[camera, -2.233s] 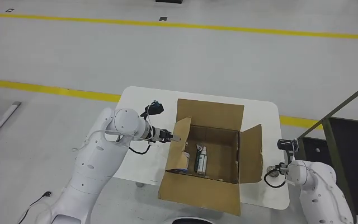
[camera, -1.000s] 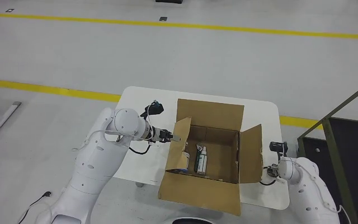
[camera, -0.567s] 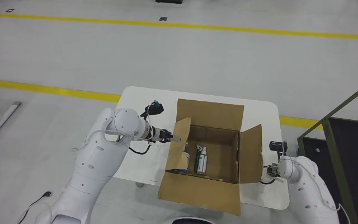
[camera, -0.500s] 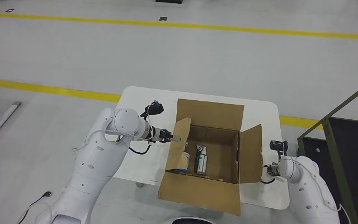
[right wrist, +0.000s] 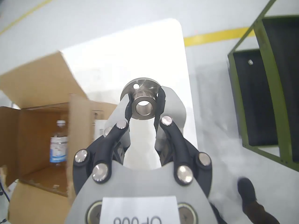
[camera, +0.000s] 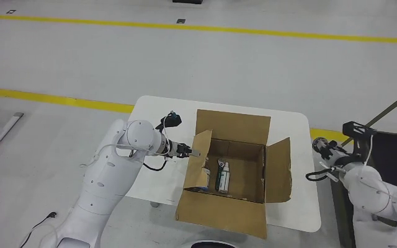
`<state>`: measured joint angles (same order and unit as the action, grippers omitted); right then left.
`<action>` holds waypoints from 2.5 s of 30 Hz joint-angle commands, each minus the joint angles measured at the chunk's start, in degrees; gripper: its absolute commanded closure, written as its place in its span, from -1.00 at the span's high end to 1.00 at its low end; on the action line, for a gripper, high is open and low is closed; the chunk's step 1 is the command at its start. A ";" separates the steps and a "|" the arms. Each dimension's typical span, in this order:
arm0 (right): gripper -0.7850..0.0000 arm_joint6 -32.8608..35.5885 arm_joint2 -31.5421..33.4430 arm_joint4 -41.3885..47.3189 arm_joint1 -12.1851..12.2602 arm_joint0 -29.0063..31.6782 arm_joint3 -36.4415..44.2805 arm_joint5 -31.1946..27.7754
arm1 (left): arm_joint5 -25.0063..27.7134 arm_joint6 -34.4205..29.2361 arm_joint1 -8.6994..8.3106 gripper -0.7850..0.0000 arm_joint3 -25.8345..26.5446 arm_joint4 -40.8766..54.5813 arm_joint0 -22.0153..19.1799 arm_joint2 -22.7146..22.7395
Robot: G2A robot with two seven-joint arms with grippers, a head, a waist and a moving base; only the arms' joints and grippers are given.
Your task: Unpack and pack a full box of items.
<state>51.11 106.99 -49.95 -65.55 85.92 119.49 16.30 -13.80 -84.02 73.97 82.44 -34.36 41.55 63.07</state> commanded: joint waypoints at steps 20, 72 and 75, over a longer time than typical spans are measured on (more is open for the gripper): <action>-1.00 0.92 -30.12 -6.96 -1.21 -6.38 -5.77 -4.21 | 0.00 0.00 0.00 1.00 0.00 0.00 0.00 0.00; -1.00 -18.40 -12.89 3.96 -3.97 0.62 1.07 -7.62 | 0.00 0.00 0.00 1.00 0.00 0.00 0.00 0.00; -1.00 -24.30 -6.90 7.85 -4.10 4.80 0.59 -7.09 | 0.00 0.00 0.00 1.00 0.00 0.00 0.00 0.00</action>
<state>28.90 97.80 -43.66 -69.58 89.44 120.76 8.87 -13.80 -84.02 73.97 82.44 -34.36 41.55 63.07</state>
